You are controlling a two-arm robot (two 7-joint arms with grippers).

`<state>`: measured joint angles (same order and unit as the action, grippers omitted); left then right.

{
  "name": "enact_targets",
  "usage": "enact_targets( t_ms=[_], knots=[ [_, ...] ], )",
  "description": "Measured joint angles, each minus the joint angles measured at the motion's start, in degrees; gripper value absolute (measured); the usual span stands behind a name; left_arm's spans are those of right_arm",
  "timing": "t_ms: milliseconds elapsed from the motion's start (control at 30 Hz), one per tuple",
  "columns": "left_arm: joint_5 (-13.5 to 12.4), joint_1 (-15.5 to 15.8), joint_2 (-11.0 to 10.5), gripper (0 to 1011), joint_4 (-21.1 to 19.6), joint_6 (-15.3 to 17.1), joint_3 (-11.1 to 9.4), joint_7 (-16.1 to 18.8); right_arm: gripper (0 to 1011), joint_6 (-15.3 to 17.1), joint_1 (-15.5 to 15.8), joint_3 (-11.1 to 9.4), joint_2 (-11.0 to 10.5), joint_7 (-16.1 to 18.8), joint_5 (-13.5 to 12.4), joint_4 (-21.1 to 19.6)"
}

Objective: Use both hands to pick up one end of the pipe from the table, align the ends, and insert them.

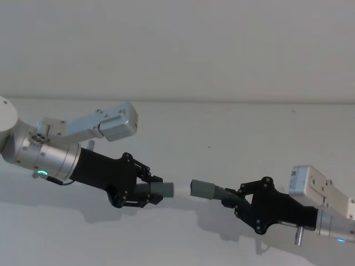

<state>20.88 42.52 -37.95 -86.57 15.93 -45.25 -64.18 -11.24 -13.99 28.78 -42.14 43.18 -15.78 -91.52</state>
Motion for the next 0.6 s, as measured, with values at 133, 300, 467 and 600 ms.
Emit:
enact_targets(
  t_ms=[133,300,467,600],
  knots=[
    [0.1,0.1,-0.2,361,-0.1,0.0,-0.2,0.0,141,-0.1,0.0,0.0,-0.1,0.1,-0.2,-0.1],
    [0.3,0.2,-0.4,361,-0.2,0.0,-0.4,0.1,141,-0.4,0.0,0.1,-0.3,0.4,-0.4,-0.2],
    [0.5,0.3,-0.5,361,-0.2,-0.2,-0.6,0.0,141,-0.5,0.1,0.1,-0.5,0.5,-0.6,-0.3],
    [0.7,0.4,-0.6,361,-0.2,-0.5,-0.7,-0.2,141,-0.5,0.1,0.1,-0.6,0.6,-0.7,-0.4]
  ],
)
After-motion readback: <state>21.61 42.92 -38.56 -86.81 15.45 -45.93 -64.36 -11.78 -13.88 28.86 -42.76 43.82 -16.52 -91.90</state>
